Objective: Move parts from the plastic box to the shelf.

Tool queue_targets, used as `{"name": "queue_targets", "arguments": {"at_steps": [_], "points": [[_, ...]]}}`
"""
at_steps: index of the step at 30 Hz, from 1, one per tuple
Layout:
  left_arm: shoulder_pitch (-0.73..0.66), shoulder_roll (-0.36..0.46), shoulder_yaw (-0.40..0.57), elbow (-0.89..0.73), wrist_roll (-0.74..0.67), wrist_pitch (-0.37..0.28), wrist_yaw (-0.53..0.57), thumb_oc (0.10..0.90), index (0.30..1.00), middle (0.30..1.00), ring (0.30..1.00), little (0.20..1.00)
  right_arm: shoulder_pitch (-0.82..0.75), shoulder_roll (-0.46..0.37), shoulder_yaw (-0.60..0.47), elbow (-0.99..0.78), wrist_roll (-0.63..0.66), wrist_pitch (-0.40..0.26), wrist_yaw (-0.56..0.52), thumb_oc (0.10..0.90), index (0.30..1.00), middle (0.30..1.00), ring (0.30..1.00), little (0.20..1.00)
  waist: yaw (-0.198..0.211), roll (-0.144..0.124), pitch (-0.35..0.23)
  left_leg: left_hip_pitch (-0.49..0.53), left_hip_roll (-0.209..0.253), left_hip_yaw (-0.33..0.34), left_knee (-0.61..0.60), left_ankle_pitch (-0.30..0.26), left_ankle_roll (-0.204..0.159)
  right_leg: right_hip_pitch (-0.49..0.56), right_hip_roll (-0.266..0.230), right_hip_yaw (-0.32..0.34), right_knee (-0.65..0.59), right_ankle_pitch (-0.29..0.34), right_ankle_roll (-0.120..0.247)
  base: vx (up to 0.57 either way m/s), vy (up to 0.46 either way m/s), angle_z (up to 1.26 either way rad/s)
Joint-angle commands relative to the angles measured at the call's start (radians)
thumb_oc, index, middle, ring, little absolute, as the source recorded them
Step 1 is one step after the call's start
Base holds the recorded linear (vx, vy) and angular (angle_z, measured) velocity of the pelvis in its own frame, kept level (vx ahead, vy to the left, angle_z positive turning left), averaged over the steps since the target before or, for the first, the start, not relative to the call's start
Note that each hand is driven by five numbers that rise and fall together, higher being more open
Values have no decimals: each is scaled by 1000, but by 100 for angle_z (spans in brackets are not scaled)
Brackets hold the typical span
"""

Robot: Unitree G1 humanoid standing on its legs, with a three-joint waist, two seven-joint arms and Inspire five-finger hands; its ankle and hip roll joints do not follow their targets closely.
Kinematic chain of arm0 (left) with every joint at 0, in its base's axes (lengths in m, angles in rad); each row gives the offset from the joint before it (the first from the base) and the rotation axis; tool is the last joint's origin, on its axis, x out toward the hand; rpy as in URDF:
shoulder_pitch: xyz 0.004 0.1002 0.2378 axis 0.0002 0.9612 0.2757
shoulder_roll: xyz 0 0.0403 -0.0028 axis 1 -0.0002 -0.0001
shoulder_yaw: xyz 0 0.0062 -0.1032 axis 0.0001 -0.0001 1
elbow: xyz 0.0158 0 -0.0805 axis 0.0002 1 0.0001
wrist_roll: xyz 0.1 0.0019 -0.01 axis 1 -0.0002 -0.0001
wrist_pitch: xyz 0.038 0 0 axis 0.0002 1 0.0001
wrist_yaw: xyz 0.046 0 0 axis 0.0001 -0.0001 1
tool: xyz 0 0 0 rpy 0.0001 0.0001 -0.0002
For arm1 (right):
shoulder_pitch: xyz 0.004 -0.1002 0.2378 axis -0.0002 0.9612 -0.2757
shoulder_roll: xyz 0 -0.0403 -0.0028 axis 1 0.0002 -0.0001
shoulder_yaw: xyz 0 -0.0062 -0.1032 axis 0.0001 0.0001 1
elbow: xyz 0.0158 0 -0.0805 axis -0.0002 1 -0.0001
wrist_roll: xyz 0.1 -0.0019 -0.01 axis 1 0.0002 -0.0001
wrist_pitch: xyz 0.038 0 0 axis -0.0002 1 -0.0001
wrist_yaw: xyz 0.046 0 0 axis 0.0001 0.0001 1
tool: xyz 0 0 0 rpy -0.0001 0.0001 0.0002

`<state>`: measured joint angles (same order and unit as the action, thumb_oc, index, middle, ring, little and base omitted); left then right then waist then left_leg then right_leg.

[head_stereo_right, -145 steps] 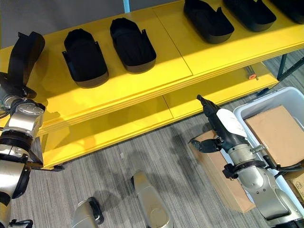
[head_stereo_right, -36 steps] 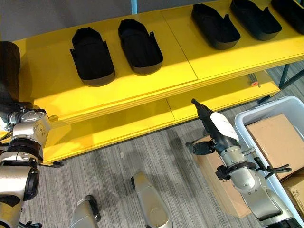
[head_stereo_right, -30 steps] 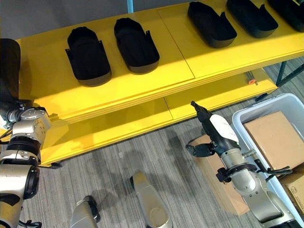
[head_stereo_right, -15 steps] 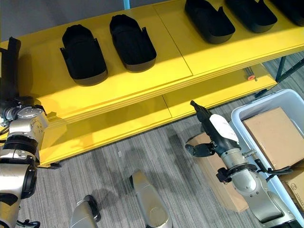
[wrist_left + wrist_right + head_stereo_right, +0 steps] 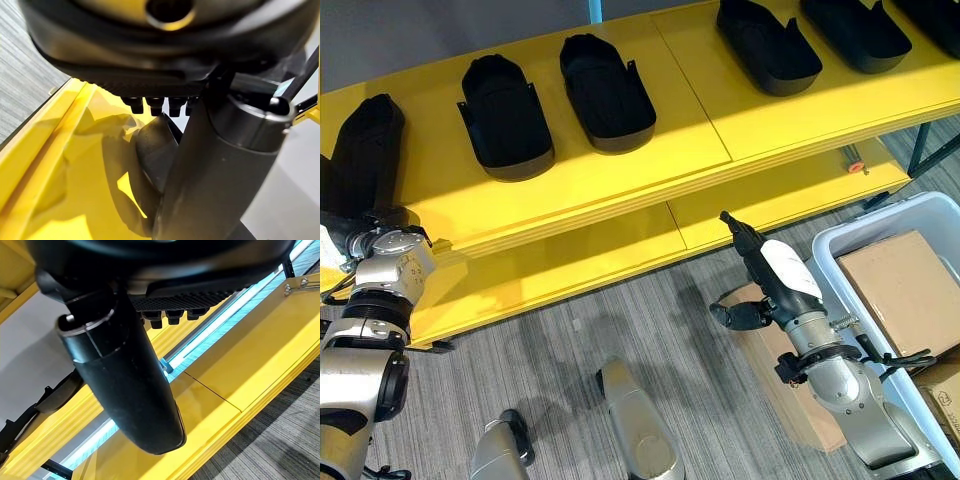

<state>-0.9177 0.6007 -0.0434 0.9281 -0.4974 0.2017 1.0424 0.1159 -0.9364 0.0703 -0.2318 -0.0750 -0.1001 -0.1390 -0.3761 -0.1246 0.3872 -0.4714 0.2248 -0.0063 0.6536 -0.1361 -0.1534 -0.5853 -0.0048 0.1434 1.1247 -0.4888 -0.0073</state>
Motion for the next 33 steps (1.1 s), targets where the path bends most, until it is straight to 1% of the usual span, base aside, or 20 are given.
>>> {"name": "queue_targets", "arguments": {"at_steps": [1,8,11,13,14,16,17,18,19,20,21,22,23,24,25,27,29,31,33], "points": [[13,44,-6,-60,65,-86,68,900,1000,1000,1000,1000,-107,10,-67,-57,13,-56,-42,900,1000,1000,1000,1000,8,-10,-50,-21,-51,96,40,-117,145,74,-20,-42,-116,-12,-67,0,0,0],[13,39,-12,-60,107,-75,45,900,1000,1000,1000,1000,-119,9,-58,-52,13,-45,-57,900,1000,1000,1000,1000,14,-9,-51,-14,-49,100,30,-117,144,82,-25,-44,-128,-5,-65,-4,0,0],[13,40,-14,-56,118,-97,31,900,1000,1000,1000,1000,-122,6,-57,-45,20,-48,-62,900,1000,1000,1000,1000,15,-9,-53,-8,-49,102,21,-115,143,87,-26,-44,-135,-1,-64,0,0,0],[5,50,-28,-58,161,-79,3,900,1000,1000,1000,1000,-126,5,-52,-38,17,-52,-64,900,1000,1000,1000,1000,15,-6,-54,-3,-46,105,13,-113,143,91,-29,-43,-141,1,-62,0,0,0],[2,51,-39,-69,158,-67,-9,900,1000,1000,1000,1000,-127,6,-54,-39,15,-49,-64,900,1000,1000,1000,1000,15,-5,-53,-2,-47,106,10,-114,143,91,-29,-42,-143,3,-62,0,0,0],[-1,59,-71,-73,178,-28,-137,900,1000,1000,1000,1000,-135,0,-56,-41,16,-40,-65,900,1000,1000,1000,1000,14,2,-52,7,-47,111,-3,-111,141,97,-31,-40,-151,7,-58,0,12,2],[-3,62,-80,-76,176,-17,-157,900,1000,1000,1000,1000,-137,-5,-58,-40,20,-39,-62,900,1000,1000,1000,1000,13,3,-52,8,-46,112,-4,-110,141,96,-30,-40,-151,8,-59,-3,35,3],[-10,74,-102,-64,150,-15,-249,900,1000,1000,1000,1000,-149,-11,-59,-34,25,-36,-55,900,1000,1000,1000,1000,10,8,-52,13,-47,117,-11,-108,141,99,-31,-38,-156,10,-58,1,48,1],[-19,80,-119,-61,136,-30,-302,900,1000,1000,1000,1000,-158,-20,-62,-34,32,-35,-51,900,1000,1000,1000,1000,5,11,-51,21,-44,121,-20,-105,138,101,-33,-38,-162,14,-56,6,65,-1],[-25,86,-127,-61,121,-31,-315,900,1000,1000,1000,1000,-163,-27,-65,-36,36,-30,-47,900,1000,1000,1000,1000,4,14,-50,26,-44,125,-27,-103,137,104,-34,-37,-168,15,-55,9,76,-4],[-34,98,-146,-48,72,-37,-347,900,1000,1000,1000,1000,-173,-32,-64,-33,34,-26,-42,900,1000,1000,1000,1000,1,21,-49,32,-47,129,-34,-102,137,107,-35,-34,-173,16,-54,8,66,-9],[-40,103,-153,-41,45,-42,-374,900,1000,1000,1000,1000,-179,-34,-63,-31,34,-26,-40,900,1000,1000,1000,1000,-1,23,-48,35,-48,131,-38,-101,137,108,-35,-33,-175,17,-53,9,84,-9],[-48,108,-159,-35,0,-61,-407,900,1000,1000,1000,1000,-189,-40,-64,-29,35,-28,-34,900,1000,1000,1000,1000,-6,30,-47,42,-48,135,-45,-98,135,111,-39,-31,-181,19,-51,20,112,-9],[-56,111,-168,-23,-53,-73,-446,900,1000,1000,1000,1000,-202,-45,-62,-24,25,-31,-24,900,1000,1000,1000,1000,-11,42,-45,53,-51,141,-55,-95,134,117,-43,-28,-188,19,-48,26,119,-6],[-58,113,-171,-15,-95,-74,-486,900,1000,1000,1000,1000,-206,-47,-61,-21,22,-35,-22,900,1000,1000,1000,1000,-13,47,-45,57,-53,144,-58,-95,134,119,-44,-27,-190,20,-47,26,97,-8],[-49,92,-179,-27,-107,-92,-521,900,1000,1000,1000,1000,-218,-53,-64,-21,23,-34,-11,900,1000,1000,1000,1000,-16,56,-42,65,-55,147,-65,-89,131,122,-49,-28,-194,21,-46,14,46,-6],[-41,85,-184,-39,-148,-91,-561,900,1000,1000,1000,1000,-219,-56,-69,-24,23,-33,-8,900,1000,1000,1000,1000,-17,61,-42,69,-57,149,-68,-86,130,126,-52,-28,-197,21,-46,13,22,-5],[-29,67,-183,-55,-163,-98,-558,900,1000,1000,1000,1000,-216,-57,-77,-32,22,-29,1,900,1000,1000,1000,1000,-17,65,-40,73,-58,151,-71,-81,127,129,-54,-32,-199,19,-47,8,8,-2],[-12,47,-174,-64,-208,-90,-561,900,1000,1000,1000,1000,-212,-57,-79,-29,15,-29,8,900,1000,1000,1000,1000,-16,69,-41,79,-61,153,-74,-78,127,134,-56,-35,-200,17,-48,35,23,-1]]}}
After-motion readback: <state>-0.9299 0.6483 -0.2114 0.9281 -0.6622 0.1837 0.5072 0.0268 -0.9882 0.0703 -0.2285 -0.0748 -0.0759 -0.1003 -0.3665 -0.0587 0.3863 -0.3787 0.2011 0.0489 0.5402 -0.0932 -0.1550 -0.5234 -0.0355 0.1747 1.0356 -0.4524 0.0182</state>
